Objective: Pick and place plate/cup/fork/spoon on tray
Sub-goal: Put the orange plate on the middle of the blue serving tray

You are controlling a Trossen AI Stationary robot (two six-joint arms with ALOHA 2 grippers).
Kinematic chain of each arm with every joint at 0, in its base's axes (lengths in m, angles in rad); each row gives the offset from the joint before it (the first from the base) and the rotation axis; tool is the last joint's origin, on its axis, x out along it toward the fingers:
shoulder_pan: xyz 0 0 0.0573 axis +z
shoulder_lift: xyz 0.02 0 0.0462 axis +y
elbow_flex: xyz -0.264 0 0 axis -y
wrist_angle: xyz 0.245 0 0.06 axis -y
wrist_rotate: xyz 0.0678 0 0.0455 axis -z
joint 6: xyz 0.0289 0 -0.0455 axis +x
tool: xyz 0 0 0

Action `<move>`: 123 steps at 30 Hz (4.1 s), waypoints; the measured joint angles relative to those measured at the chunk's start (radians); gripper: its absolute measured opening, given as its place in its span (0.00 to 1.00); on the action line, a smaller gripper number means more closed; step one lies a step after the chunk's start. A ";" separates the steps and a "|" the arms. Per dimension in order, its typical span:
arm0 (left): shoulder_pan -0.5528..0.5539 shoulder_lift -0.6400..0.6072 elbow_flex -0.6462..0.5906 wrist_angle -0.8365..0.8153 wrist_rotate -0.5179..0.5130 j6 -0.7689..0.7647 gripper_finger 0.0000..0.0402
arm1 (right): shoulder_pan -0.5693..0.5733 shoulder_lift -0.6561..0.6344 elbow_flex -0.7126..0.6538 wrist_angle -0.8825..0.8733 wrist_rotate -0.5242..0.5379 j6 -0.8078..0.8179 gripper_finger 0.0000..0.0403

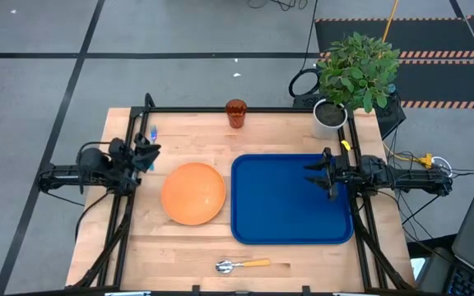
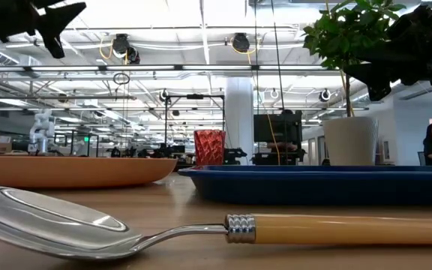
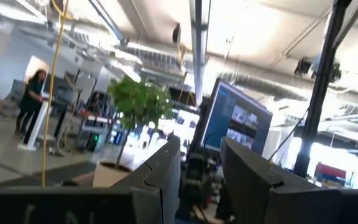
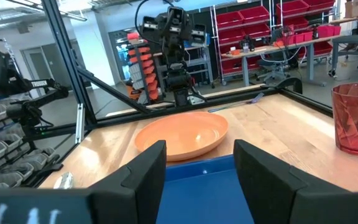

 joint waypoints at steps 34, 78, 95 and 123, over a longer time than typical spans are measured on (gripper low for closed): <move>0.002 0.401 0.000 0.331 -0.201 0.239 0.29 | -0.063 0.532 0.156 0.494 0.153 -0.322 0.45; 0.032 0.875 0.595 -0.426 -0.308 0.487 0.29 | -0.018 1.609 1.053 0.029 0.180 -0.290 0.45; -0.038 0.674 0.646 -0.565 -0.438 0.464 0.29 | -0.034 1.952 1.360 -0.130 0.078 -0.017 0.45; -0.087 0.645 0.645 -0.632 -0.435 0.520 0.29 | -0.002 2.067 1.385 -0.112 0.079 0.182 0.45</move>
